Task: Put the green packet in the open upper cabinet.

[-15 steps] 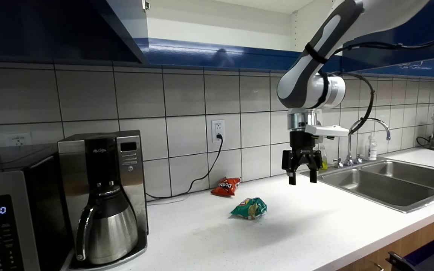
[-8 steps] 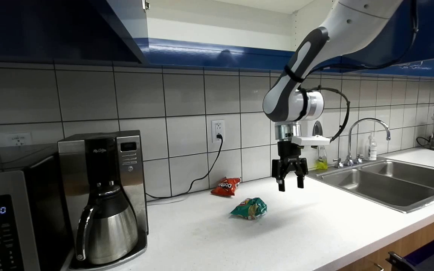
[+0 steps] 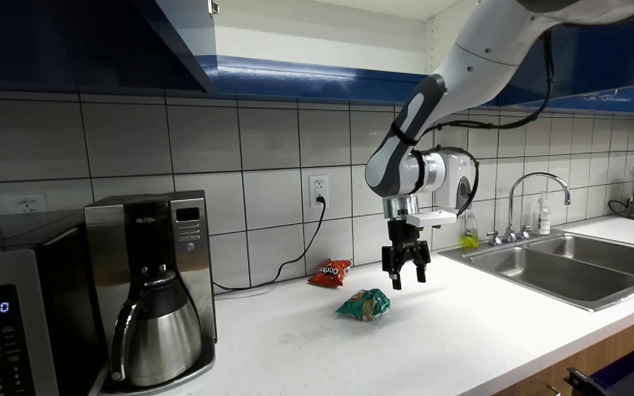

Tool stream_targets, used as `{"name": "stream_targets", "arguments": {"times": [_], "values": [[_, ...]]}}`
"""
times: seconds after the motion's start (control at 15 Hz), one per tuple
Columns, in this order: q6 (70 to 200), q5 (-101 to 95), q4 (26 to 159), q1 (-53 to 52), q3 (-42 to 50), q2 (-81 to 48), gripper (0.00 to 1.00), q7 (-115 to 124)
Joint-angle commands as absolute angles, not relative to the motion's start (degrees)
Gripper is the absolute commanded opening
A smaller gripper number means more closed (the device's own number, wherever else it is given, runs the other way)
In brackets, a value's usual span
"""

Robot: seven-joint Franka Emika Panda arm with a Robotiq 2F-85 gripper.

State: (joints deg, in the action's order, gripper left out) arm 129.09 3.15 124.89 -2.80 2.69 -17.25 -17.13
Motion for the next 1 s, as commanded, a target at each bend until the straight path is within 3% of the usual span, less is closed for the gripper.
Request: {"name": "stream_targets", "arguments": {"times": [0.0, 0.93], "values": [[128.8, 0.5, 119.4, -1.3, 0.6, -21.8, 1.0, -17.3], [130.1, -0.8, 109.0, -1.5, -1.9, -31.4, 1.0, -17.2]]}}
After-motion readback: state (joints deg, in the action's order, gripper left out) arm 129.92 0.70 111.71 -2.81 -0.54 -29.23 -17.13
